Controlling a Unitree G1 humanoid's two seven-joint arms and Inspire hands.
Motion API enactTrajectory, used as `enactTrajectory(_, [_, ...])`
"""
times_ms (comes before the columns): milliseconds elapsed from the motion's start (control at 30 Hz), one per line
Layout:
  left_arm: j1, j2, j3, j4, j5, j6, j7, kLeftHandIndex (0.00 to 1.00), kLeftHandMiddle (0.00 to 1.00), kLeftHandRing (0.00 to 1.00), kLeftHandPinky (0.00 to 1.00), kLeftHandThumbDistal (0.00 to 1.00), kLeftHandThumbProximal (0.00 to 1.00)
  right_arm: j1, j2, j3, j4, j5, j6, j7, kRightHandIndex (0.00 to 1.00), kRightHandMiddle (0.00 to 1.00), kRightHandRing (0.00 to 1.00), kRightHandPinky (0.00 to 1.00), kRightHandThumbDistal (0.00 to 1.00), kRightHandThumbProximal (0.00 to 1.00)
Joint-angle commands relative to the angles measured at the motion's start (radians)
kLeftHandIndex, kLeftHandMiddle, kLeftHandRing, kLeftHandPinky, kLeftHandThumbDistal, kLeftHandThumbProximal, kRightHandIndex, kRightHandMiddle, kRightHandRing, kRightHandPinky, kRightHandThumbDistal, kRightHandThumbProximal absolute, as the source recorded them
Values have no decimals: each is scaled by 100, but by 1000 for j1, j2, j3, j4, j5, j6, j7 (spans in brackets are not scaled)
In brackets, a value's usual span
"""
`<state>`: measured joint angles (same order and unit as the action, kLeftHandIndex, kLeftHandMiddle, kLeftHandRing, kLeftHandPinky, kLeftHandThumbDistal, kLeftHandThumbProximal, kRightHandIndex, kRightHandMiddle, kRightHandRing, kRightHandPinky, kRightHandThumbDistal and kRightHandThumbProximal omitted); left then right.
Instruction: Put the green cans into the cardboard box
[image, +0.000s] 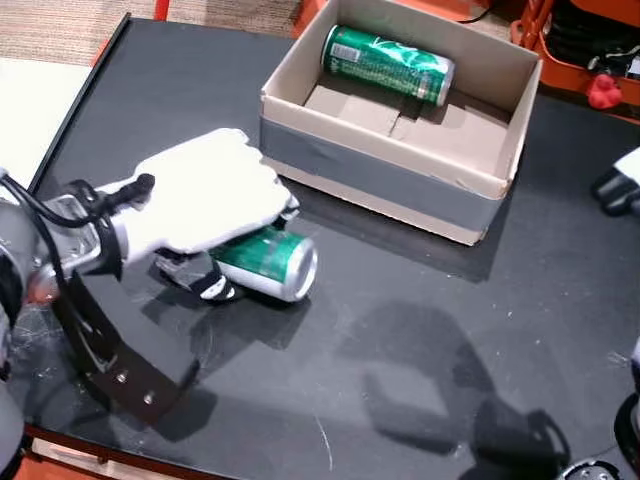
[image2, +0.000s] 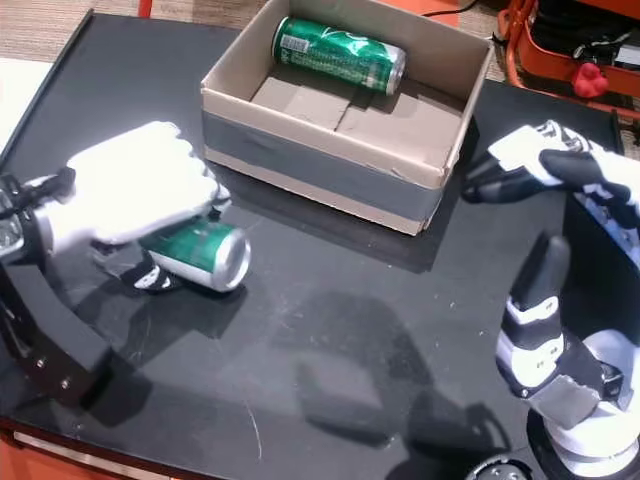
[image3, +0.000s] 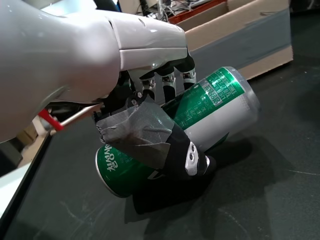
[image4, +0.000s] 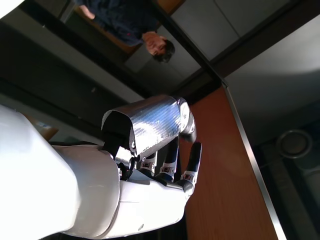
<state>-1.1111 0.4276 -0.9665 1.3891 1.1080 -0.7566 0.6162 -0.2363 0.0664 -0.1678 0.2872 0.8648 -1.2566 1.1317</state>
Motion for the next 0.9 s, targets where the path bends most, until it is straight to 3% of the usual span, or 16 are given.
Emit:
enactTrajectory(0, [-56,26,2,-17,10,-14,49,0,3,27,21,0,4,-2,0,3,12,17,3,6,41,44,54,67,53,55])
enactTrajectory(100, [-118,52,-15,-23,51,-7,106,0,0,26,28,0,35,-11,-1,6,28,33,19,31,45,47,57,70,57,51])
enactTrajectory(133, [-134,59,-18,-23,59,-7,116,0,0,25,29,0,43,-14,2,4,35,32,19,34,45,47,57,70,56,52])
enactTrajectory(200, [-172,75,-24,-23,77,-1,144,0,0,23,31,0,56,-10,23,-3,50,5,-3,10,40,44,54,67,64,59])
enactTrajectory(233, [-187,81,-30,-24,90,7,165,0,0,21,31,0,61,-8,33,-4,57,-5,-9,-2,39,43,53,67,63,60])
enactTrajectory(267, [-204,87,-33,-23,97,2,171,0,0,20,32,0,59,-7,38,-2,63,-16,-15,-12,39,43,53,67,61,62])
enactTrajectory(400, [-264,114,-58,-21,136,0,195,0,0,21,32,0,41,-12,48,12,88,-56,-37,-61,38,43,51,65,70,67])
enactTrajectory(467, [-285,123,-74,-21,161,13,224,0,0,19,30,0,36,-19,40,24,99,-52,-30,-64,39,44,52,65,67,66])
enactTrajectory(567, [-314,140,-91,-17,185,8,248,0,0,20,31,0,35,-35,27,34,118,-45,-27,-58,43,47,54,66,60,67])
enactTrajectory(700, [-359,154,-126,-16,229,14,282,0,0,21,36,0,43,-49,24,48,143,-39,-20,-42,46,49,56,68,68,66])
enactTrajectory(767, [-374,152,-119,-15,226,18,277,0,0,20,33,0,51,-61,27,45,160,-54,-32,-48,45,49,56,68,62,70])
enactTrajectory(867, [-381,141,-112,-16,222,30,310,0,0,18,30,0,51,-70,32,45,177,-81,-46,-64,44,48,55,69,68,79])
